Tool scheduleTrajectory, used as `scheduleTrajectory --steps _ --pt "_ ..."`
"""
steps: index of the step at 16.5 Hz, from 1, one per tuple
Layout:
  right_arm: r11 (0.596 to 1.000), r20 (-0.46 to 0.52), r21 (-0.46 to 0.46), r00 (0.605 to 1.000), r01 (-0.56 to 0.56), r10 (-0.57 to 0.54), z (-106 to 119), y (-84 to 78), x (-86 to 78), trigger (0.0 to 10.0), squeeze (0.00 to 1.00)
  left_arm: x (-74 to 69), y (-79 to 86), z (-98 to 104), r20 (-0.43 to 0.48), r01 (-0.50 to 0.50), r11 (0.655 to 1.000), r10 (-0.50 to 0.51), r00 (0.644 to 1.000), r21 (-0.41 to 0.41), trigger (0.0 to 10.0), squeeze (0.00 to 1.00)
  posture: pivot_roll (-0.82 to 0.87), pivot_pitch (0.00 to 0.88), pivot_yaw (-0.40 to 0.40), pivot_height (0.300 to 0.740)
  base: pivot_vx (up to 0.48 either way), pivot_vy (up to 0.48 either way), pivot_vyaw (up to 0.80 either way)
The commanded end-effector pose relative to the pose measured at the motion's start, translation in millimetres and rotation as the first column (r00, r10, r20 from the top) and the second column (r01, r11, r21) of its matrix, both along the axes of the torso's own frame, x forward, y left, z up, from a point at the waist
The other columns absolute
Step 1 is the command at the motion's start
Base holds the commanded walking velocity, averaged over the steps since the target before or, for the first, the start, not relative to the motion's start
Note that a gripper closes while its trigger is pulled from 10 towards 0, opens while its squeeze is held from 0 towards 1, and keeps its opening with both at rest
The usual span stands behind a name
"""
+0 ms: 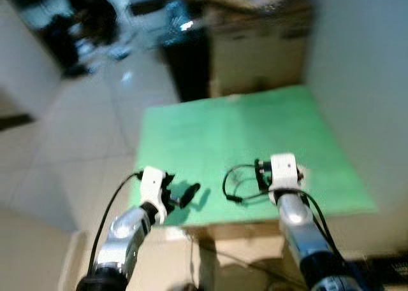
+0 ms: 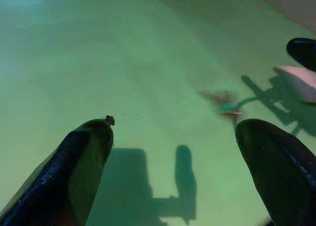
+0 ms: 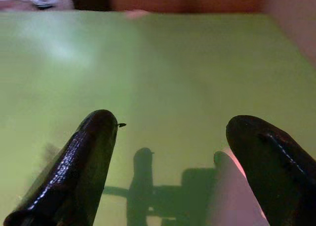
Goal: Hang keys on a hook
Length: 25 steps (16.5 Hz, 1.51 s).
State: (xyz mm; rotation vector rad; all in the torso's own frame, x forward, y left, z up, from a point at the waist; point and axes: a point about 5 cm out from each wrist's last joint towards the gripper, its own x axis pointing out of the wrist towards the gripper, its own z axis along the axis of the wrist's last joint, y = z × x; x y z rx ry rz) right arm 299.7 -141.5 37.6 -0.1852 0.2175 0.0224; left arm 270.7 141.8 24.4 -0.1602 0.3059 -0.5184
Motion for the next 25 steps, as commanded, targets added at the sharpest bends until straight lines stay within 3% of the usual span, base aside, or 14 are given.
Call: scheduleTrajectory --steps 1,4,7,12,16,21,25 --pt "0.999 -0.006 0.025 0.999 -0.040 0.040 -1 15.7 -0.8 10.0 0.00 -3.6 16.9 -4 -0.026 -0.055 0.998 0.056 0.998 0.022 10.0 0.00 -0.03 0.136 0.214 0.740 0.000 0.480 0.00" --pt "0.998 -0.007 0.029 0.999 -0.050 0.050 -2 17.2 -1.7 10.0 0.00 -3.3 15.4 -3 -0.005 -0.062 0.997 0.062 0.998 0.034 10.0 0.00 -0.03 0.139 0.209 0.740 0.000 0.480 0.00" --pt "0.999 -0.004 0.035 0.999 -0.042 0.042 -2 17.4 -2.3 10.0 0.00 -4.8 9.9 -1 0.007 -0.035 0.999 0.034 0.999 0.038 10.0 0.00 -0.03 0.140 0.209 0.740 0.000 0.000 0.00" --pt "0.998 -0.029 0.062 1.000 0.012 -0.010 -12 16.5 -10.4 10.0 0.00 -6.5 16.3 2 0.009 -0.033 0.999 0.033 0.999 0.042 10.0 0.00 -0.01 0.175 0.232 0.740 0.000 0.000 0.00" --pt "0.989 -0.015 -0.003 0.989 0.145 -0.145 -13 -2.0 -12.4 10.0 0.00 -11.9 25.6 3 0.007 -0.026 0.998 0.026 1.000 0.062 10.0 0.00 0.01 0.200 0.241 0.740 0.000 0.000 0.00" --pt "0.971 -0.001 -0.080 0.974 0.225 -0.226 -18 -10.1 -24.0 10.0 0.00 -18.7 29.9 2 -0.013 -0.030 0.998 0.031 0.999 0.061 10.0 0.00 0.01 0.221 0.234 0.740 0.000 0.000 0.00" --pt "0.963 -0.007 -0.080 0.966 0.256 -0.257 -21 -12.1 -29.4 10.0 0.00 -19.9 28.3 1 -0.019 -0.027 0.998 0.028 0.999 0.052 10.0 0.00 0.00 0.220 0.233 0.740 0.000 0.000 0.00"
